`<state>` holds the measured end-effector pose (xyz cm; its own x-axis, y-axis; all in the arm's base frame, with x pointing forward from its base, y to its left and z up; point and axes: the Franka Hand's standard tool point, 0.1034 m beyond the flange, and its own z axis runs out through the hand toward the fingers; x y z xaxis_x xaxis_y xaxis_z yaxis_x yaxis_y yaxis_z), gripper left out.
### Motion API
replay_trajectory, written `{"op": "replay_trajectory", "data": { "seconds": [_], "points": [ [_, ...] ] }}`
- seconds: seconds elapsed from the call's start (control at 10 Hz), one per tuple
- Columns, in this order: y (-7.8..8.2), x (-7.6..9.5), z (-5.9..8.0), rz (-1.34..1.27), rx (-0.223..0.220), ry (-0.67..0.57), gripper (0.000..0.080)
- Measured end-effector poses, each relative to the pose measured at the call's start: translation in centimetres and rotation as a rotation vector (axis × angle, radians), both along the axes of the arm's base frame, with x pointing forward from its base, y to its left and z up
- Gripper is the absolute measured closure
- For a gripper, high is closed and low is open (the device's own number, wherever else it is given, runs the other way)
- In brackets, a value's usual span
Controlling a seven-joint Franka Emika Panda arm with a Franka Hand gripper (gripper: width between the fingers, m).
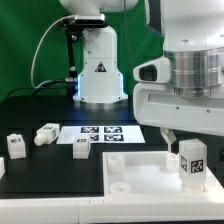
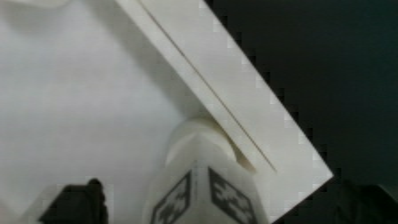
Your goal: Assemble one leg
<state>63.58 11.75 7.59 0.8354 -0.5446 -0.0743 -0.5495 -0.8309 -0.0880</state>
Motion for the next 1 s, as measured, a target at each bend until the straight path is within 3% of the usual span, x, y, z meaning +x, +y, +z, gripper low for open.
{"op": "replay_trajectory", "data": {
  "seconds": [0.4, 0.5, 0.6, 0.7, 0.9, 1.0],
  "points": [
    [-0.86, 0.45, 0.10, 0.440, -0.006, -0.060, 0.0150],
    [-0.83, 0.40, 0.06, 0.399, -0.007, -0.054, 0.0150],
    [-0.80, 0.39, 0.05, 0.373, -0.007, -0.052, 0.0276],
    [-0.84, 0.40, 0.05, 0.361, -0.007, -0.050, 0.0276],
    [-0.81, 0.38, 0.04, 0.216, -0.007, -0.034, 0.0515],
    [-0.80, 0.38, 0.05, 0.162, -0.007, -0.029, 0.0515]
  ]
}}
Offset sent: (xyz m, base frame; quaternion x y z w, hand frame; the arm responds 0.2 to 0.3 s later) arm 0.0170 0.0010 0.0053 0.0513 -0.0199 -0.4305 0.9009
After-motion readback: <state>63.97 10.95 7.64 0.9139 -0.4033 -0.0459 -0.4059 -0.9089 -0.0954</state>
